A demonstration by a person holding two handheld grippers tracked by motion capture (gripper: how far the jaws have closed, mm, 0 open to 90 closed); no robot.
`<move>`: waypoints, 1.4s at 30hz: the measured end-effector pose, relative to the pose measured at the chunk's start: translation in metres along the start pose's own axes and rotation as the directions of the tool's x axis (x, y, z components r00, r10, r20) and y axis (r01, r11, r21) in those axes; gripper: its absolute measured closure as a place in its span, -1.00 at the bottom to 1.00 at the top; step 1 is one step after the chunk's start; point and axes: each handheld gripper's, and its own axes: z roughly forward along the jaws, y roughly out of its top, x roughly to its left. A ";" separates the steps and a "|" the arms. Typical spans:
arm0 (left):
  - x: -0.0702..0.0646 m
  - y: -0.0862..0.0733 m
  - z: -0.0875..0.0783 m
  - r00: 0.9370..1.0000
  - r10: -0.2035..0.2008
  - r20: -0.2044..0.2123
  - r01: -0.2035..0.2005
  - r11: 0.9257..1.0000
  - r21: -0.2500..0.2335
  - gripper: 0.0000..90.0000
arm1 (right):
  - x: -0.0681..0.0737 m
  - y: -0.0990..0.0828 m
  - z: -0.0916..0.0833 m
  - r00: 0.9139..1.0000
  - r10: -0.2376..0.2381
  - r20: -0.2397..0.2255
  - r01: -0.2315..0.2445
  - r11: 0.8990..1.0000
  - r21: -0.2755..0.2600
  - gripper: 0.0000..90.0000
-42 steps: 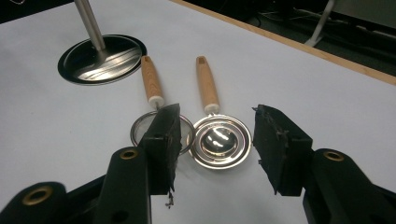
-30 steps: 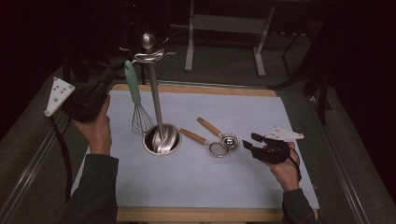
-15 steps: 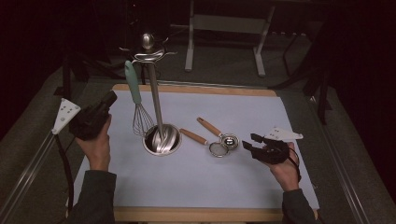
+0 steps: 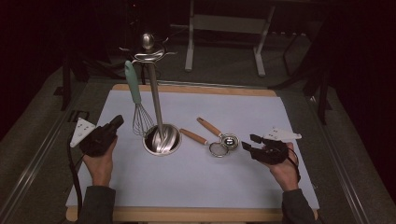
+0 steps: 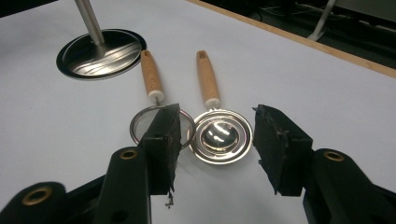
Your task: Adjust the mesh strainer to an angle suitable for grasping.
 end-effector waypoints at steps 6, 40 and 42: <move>0.005 -0.023 -0.003 0.999 -0.031 -0.010 0.031 0.998 0.055 0.93 | 0.000 -0.001 0.002 1.000 0.000 -0.002 0.000 1.000 0.007 0.13; 0.002 -0.080 0.014 0.997 0.039 -0.059 -0.018 0.951 0.309 0.81 | 0.004 -0.004 0.014 1.000 -0.013 -0.023 0.014 0.998 0.058 0.12; 0.002 -0.080 0.014 0.998 0.035 -0.060 -0.015 0.951 0.309 0.80 | 0.004 -0.004 0.015 1.000 -0.015 -0.025 0.016 0.998 0.065 0.11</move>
